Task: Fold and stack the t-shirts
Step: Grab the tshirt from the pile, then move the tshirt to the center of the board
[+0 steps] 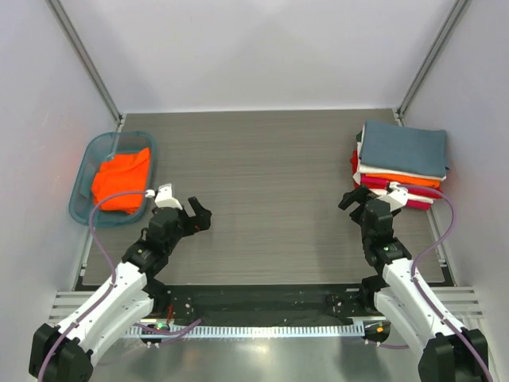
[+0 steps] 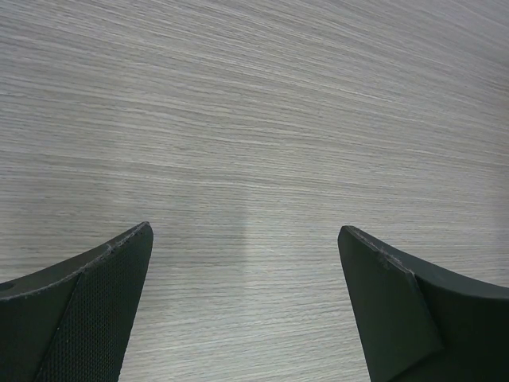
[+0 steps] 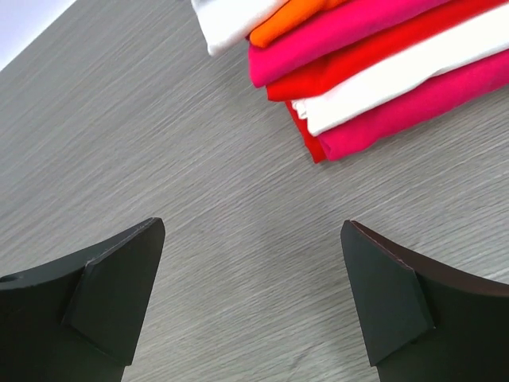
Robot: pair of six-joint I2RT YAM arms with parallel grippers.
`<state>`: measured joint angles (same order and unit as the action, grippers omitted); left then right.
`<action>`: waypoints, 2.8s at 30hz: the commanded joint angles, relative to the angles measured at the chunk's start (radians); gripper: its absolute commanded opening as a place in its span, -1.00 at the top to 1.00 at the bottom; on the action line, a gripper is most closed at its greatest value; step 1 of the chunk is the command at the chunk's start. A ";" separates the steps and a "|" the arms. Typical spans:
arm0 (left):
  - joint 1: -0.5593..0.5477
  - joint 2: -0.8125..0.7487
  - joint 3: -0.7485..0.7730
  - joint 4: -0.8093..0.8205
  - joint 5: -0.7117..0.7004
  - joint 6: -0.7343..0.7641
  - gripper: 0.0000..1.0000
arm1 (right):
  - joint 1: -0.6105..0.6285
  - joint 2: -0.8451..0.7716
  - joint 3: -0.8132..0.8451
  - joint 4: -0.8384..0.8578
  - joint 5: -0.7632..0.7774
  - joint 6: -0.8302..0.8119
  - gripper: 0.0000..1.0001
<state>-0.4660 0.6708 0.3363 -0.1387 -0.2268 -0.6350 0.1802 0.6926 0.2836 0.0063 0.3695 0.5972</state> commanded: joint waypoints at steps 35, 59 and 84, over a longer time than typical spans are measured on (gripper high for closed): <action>0.730 0.806 1.013 -0.585 -0.199 -0.460 -0.64 | 0.001 -0.093 -0.018 0.000 0.057 0.036 -1.00; 0.839 1.144 1.208 -0.725 -0.214 -0.563 0.99 | 0.001 -0.065 -0.012 0.003 0.045 0.039 -0.99; 0.022 0.598 1.392 -0.141 0.063 -0.872 0.99 | 0.001 -0.048 -0.006 0.000 0.063 0.046 -0.99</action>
<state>-0.3035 1.2526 1.6512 -0.4515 -0.1123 -1.5356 0.1802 0.6422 0.2634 -0.0174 0.4091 0.6319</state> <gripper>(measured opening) 0.009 0.996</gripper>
